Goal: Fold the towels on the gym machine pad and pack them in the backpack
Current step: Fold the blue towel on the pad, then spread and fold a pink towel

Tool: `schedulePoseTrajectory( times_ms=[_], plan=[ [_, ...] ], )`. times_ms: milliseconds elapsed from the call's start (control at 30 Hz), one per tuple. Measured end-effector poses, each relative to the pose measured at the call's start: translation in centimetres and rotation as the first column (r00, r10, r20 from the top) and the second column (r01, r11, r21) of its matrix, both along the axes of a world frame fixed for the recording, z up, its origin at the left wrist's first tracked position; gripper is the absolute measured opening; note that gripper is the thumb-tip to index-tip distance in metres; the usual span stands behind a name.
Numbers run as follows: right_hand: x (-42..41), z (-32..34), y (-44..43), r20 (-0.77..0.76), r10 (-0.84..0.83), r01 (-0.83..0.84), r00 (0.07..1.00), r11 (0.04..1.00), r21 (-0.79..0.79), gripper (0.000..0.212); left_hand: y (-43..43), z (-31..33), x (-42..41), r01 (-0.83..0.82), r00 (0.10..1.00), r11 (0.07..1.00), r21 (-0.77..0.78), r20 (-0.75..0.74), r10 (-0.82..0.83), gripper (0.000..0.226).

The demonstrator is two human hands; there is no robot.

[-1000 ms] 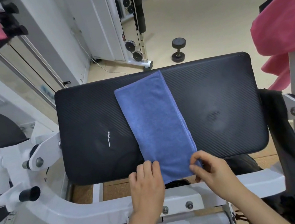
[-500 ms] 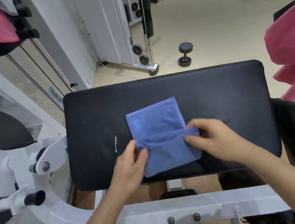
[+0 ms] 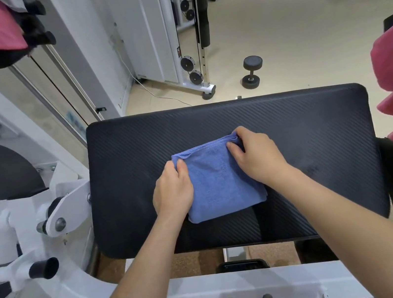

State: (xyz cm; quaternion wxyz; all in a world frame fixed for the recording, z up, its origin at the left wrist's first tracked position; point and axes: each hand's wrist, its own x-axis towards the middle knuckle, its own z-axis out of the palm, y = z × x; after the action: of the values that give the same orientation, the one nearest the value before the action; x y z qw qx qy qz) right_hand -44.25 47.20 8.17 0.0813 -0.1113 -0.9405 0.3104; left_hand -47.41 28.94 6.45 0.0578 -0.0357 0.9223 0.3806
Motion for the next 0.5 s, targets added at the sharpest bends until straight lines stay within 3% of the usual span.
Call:
schedulePoseTrajectory(
  times_ms=[200,333,433,500],
  plan=[
    [0.1,-0.2,-0.5,-0.077,-0.005,0.025,0.997,0.966,0.257,0.025,-0.5,0.4,-1.2,-0.078,0.995,0.978,-0.193,-0.080,0.064,0.038],
    [-0.1,-1.2,-0.7,-0.172,-0.042,0.101,0.984,0.931,0.352,0.022,-1.6,0.2,-1.7,-0.115,0.981,0.986,-0.118,-0.172,0.094,0.020],
    [-0.5,-1.5,-0.5,-0.220,-0.040,0.119,0.975,0.925,0.361,0.018,-1.6,0.4,-1.1,0.078,0.917,0.997,0.004,-0.392,-0.070,0.017],
    [-0.8,-1.6,-0.4,-0.217,-0.010,0.095,0.976,0.918,0.386,0.017,-1.2,0.1,-0.7,0.252,0.853,0.964,-0.089,-0.450,-0.264,0.026]
  ],
)
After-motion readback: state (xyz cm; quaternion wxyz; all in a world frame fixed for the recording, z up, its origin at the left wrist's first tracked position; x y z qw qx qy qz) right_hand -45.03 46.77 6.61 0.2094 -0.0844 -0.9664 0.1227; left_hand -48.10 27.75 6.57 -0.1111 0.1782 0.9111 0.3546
